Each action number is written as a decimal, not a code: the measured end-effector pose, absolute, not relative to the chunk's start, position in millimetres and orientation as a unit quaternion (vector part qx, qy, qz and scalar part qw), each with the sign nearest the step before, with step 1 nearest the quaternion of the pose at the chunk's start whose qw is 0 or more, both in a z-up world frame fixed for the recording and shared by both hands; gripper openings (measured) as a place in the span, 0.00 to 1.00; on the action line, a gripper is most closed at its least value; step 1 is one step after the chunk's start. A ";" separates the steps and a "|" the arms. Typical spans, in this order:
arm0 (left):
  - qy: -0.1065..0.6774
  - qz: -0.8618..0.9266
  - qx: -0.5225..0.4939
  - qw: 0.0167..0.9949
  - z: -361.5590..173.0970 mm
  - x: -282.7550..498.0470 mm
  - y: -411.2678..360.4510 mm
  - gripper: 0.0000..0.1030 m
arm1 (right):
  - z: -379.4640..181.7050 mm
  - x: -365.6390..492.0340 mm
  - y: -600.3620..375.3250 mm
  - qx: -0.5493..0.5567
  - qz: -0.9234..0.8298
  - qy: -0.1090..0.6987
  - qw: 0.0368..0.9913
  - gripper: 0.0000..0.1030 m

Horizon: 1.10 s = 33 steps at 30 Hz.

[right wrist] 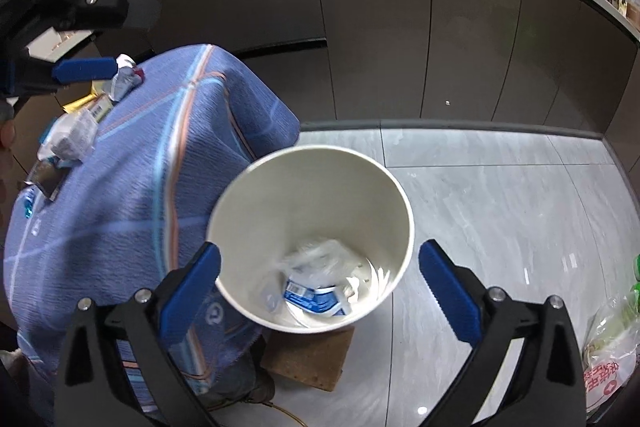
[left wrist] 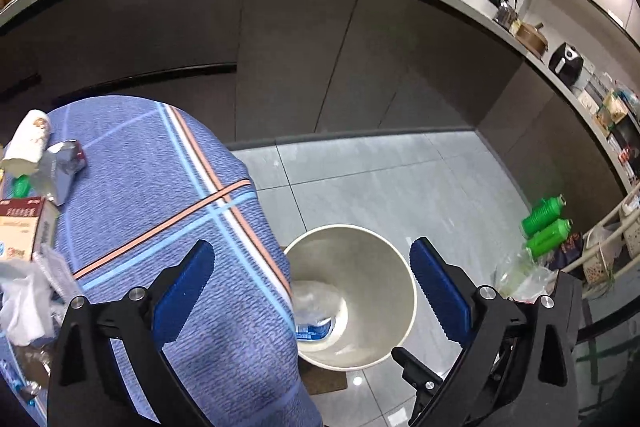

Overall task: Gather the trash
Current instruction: 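Grasp the brown wrapper with the right tool while the left tool grasps the blue mint tube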

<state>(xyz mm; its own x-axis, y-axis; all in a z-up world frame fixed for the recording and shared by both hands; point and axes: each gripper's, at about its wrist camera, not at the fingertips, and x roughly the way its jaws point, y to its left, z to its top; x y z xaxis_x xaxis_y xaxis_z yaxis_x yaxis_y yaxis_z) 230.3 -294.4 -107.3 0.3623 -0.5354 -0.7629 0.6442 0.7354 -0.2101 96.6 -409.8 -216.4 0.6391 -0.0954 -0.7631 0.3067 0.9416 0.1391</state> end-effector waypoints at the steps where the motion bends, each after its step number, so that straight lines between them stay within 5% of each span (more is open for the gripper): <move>1: 0.434 -0.356 0.059 0.826 -103.7 229.1 -288.2 0.92 | -210.0 96.4 -406.4 0.129 -0.109 0.405 0.899 0.97; 16: 0.387 -0.210 -0.019 0.898 -36.3 178.4 -96.2 0.92 | -111.4 103.7 -310.1 0.085 -0.001 0.329 0.941 0.97; 24: 0.410 -0.103 -0.083 0.903 -63.8 158.9 37.1 0.92 | -107.9 137.3 -234.2 0.076 0.109 0.353 0.926 0.96; 28: 0.417 -0.081 -0.083 0.901 -78.1 152.1 68.9 0.92 | -115.0 162.4 -194.7 0.063 0.162 0.382 0.908 0.85; 33: 0.434 -0.093 -0.093 0.891 -96.5 152.3 86.4 0.89 | -129.0 191.3 -158.5 0.034 0.203 0.400 0.893 0.84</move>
<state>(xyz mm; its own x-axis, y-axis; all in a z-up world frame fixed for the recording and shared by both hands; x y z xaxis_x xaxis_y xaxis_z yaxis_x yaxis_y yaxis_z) 152.3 86.4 -96.5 0.6059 -0.2470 -0.7562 0.0860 0.9653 -0.2465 191.3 -158.5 -129.0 0.5979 0.3898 -0.7003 -0.3355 0.9153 0.2230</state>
